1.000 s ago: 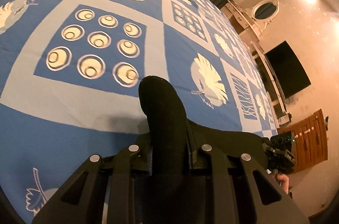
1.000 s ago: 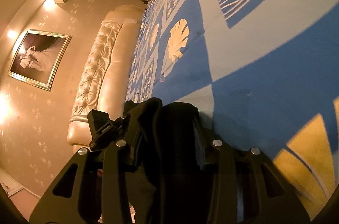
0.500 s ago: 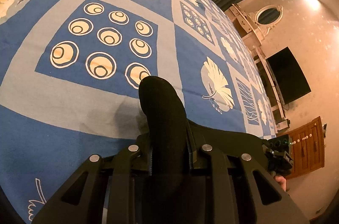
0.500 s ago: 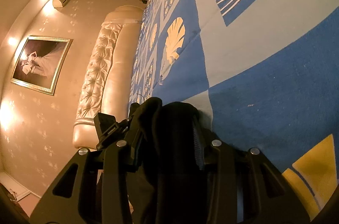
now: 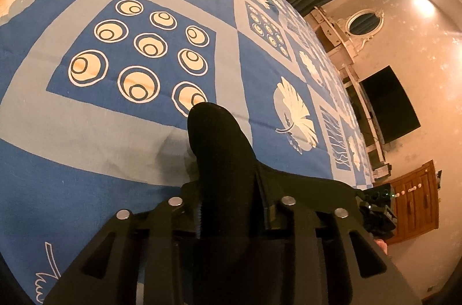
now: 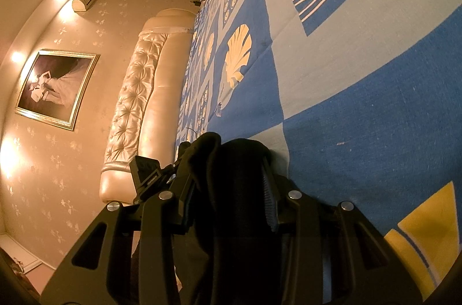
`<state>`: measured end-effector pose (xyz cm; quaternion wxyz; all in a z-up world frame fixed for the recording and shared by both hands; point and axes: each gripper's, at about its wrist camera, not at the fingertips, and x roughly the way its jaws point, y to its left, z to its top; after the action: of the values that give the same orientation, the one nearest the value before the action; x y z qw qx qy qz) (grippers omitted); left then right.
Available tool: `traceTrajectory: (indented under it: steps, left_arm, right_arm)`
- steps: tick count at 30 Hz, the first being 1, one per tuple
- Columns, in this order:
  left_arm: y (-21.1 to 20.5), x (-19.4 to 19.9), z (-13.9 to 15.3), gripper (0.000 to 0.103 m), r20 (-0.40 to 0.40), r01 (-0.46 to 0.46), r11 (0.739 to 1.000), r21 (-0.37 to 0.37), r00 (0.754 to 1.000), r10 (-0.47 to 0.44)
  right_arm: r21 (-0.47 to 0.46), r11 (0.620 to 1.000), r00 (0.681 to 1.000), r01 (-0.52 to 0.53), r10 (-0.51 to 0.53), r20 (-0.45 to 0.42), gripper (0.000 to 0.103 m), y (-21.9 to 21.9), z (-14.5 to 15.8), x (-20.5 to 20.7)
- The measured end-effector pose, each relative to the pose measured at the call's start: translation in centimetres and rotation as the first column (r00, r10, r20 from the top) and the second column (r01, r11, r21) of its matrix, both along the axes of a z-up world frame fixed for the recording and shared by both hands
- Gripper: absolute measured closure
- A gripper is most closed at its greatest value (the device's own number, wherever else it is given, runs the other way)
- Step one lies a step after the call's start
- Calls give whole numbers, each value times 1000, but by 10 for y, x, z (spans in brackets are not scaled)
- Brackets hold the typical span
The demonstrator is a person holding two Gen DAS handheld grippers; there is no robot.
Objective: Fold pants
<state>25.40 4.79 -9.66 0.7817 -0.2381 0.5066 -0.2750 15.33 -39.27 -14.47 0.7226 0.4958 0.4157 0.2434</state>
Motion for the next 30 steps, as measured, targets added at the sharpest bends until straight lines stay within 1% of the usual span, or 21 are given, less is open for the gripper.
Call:
traceTrajectory:
  steps: [2,3,4,5,6,7,9,10,11,12,15,18,21,23,24,26,28,29,30]
  left_arm:
    - [5,-1,0,62,2,-1,1000,-32,1000,1]
    - [7,-2,1,61,5,-3,999,-43,1000,3]
    - [13,-5,3,57,13,-15,998,-62,1000,16]
    - [18,-7,4,50,12,-26,997,-72,1000,27]
    - [23,-10,5,46,8,-36,996,-83,999,37]
    - [33,-16,5,43,-2,-49,992,-118,999,49]
    - [46,-29,6,41,-19,-56,987,-153,998,53]
    - [50,-36,7,35,-22,-58,988,-145,998,55]
    - [54,-44,7,32,-23,-58,990,-129,998,55]
    - [59,-56,6,32,-18,-51,992,-113,999,49]
    - [66,-81,3,32,-37,-44,993,-107,999,40]
    - [67,-107,-4,32,-67,-36,991,-131,997,27]
    - [64,-128,-4,31,-44,-32,992,-123,999,27]
    - [60,-134,-3,27,-36,-23,992,-121,999,19]
    - [58,-136,-4,27,-32,-19,992,-124,999,15]
    - [52,-139,-5,26,-32,-10,992,-125,999,6]
    - [47,-139,-5,26,-33,-10,992,-129,999,6]
    - [44,-138,-6,26,-36,-10,991,-135,999,5]
    - [42,-137,-6,26,-39,-4,989,-147,999,-1]
  right_arm:
    - [0,1000,1000,4,-4,0,64,-1,0,0]
    - [-3,1000,1000,6,-6,2,62,-4,0,-2]
    - [-6,1000,1000,9,-9,7,59,-7,2,-5]
    - [-11,1000,1000,17,-17,10,55,-8,5,-8]
    - [-16,1000,1000,25,-25,13,50,-9,8,-11]
    - [-24,999,999,35,-34,19,47,-12,11,-15]
    - [-47,997,998,60,-59,23,38,-18,18,-29]
    - [-63,996,997,69,-68,22,36,-20,21,-37]
    - [-75,995,997,70,-69,21,33,-20,23,-45]
    - [-87,994,998,68,-67,22,30,-20,24,-52]
    - [-107,993,999,52,-51,15,25,-13,26,-72]
    - [-155,987,1000,27,-26,8,24,0,28,-90]
    - [-201,980,1000,2,1,17,18,15,30,-102]
    - [-217,976,1000,-7,10,14,16,23,31,-104]
    - [-209,978,1000,-12,15,12,14,28,30,-105]
    - [-200,979,1000,-31,31,1,14,37,30,-103]
    - [-222,975,1000,-30,29,-6,15,44,30,-105]
    - [-240,971,1000,-21,19,-10,23,47,29,-105]
    - [-251,968,1000,-13,8,-22,41,47,27,-105]
